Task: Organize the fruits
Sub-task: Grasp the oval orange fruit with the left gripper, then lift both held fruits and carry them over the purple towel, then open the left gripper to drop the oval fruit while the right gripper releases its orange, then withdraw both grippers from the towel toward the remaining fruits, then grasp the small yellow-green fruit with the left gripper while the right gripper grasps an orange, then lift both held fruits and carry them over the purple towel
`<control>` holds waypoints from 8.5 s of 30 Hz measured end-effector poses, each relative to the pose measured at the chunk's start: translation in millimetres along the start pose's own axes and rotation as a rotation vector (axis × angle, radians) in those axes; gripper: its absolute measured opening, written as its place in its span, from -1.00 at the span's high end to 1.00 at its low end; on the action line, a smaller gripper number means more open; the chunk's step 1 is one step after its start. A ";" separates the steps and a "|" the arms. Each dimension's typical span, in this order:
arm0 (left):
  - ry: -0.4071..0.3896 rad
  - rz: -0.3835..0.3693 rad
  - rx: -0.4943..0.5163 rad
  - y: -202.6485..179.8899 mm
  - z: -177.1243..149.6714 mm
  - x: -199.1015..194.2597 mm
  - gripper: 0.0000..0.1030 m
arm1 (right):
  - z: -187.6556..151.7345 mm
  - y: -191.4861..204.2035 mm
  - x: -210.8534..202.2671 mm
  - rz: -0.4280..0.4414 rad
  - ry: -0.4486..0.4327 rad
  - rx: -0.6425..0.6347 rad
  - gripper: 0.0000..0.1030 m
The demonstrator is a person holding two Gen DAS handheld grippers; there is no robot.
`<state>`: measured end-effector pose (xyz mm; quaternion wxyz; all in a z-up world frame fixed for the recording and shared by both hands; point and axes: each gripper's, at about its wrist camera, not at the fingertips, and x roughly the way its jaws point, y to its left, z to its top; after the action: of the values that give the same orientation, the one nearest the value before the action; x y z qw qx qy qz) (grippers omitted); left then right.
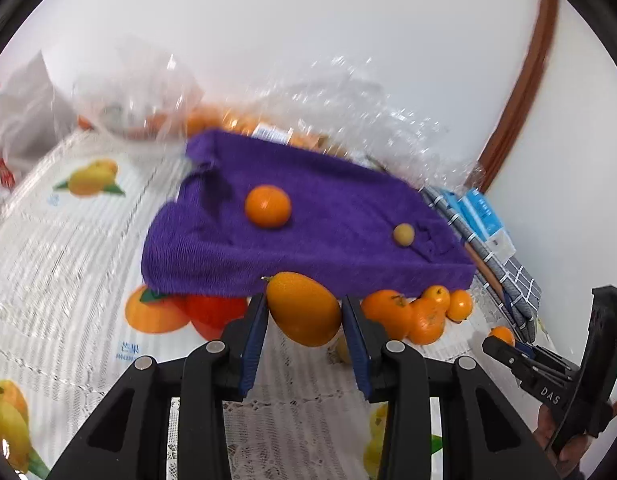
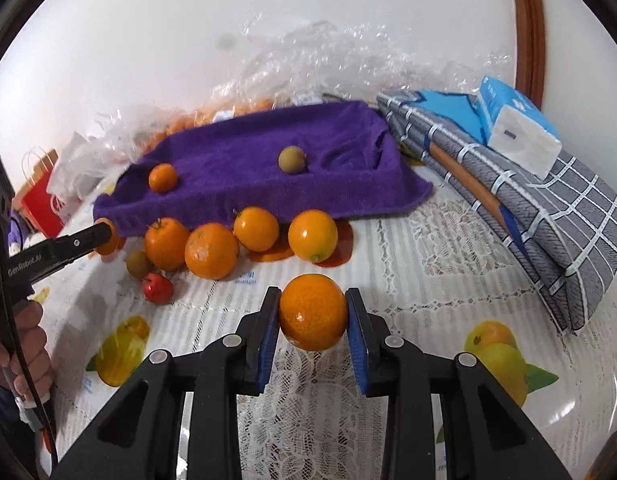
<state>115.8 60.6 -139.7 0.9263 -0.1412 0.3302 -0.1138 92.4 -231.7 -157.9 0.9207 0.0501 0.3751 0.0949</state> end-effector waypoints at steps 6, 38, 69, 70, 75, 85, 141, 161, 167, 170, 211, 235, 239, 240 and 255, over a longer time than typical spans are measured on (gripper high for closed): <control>-0.026 -0.004 0.020 -6.8 1.2 -5.2 0.29 | 1.1 -6.4 -3.5 0.000 -0.022 0.042 0.38; -0.108 0.032 -0.015 -4.6 24.4 -26.9 0.30 | 47.5 -1.3 -41.3 0.082 -0.167 0.023 0.38; -0.071 0.074 -0.068 15.1 60.6 43.6 0.29 | 104.6 6.8 41.8 0.145 -0.220 0.092 0.38; -0.072 0.072 -0.070 15.4 60.8 43.8 0.29 | 105.0 4.4 41.5 0.132 -0.223 0.095 0.38; -0.082 0.077 -0.067 15.3 60.9 42.6 0.29 | 106.7 -4.7 43.3 0.124 -0.224 0.124 0.38; -0.092 0.102 -0.113 23.5 62.8 40.2 0.29 | 103.9 -1.8 58.1 0.098 -0.179 0.109 0.38; -0.010 0.087 -0.045 8.6 55.6 57.0 0.27 | 94.6 27.6 73.1 -0.037 -0.102 -0.019 0.08; -0.045 0.053 -0.019 1.7 60.4 43.4 0.27 | 79.8 7.6 33.5 -0.129 -0.061 0.048 0.08; -0.026 0.070 -0.043 7.1 62.1 43.0 0.27 | 57.8 8.6 28.3 -0.114 -0.028 0.040 0.08; -0.024 0.077 -0.050 12.2 61.5 38.7 0.27 | 49.6 10.7 30.3 -0.089 -0.018 0.036 0.10; 0.238 0.007 0.208 -49.4 -12.6 44.5 0.53 | 38.6 7.3 42.4 0.019 0.005 0.036 0.35; 0.062 -0.136 0.020 -18.9 -0.2 14.0 0.53 | 39.6 -0.5 24.3 0.044 -0.109 0.070 0.35; 0.058 -0.136 0.024 -21.8 0.0 13.6 0.53 | 39.0 -2.9 21.9 0.046 -0.124 0.081 0.35; 0.054 -0.132 0.028 -22.7 0.0 13.3 0.53 | 38.8 -3.1 21.5 0.045 -0.126 0.083 0.35; -0.009 -0.049 0.031 -28.5 11.7 -0.9 0.53 | 48.7 0.3 17.3 0.058 -0.104 0.090 0.35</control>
<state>119.4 36.5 -120.9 0.9268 -0.1356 0.3205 -0.1410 138.6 -228.7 -134.9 0.9326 0.1072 0.3293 0.1017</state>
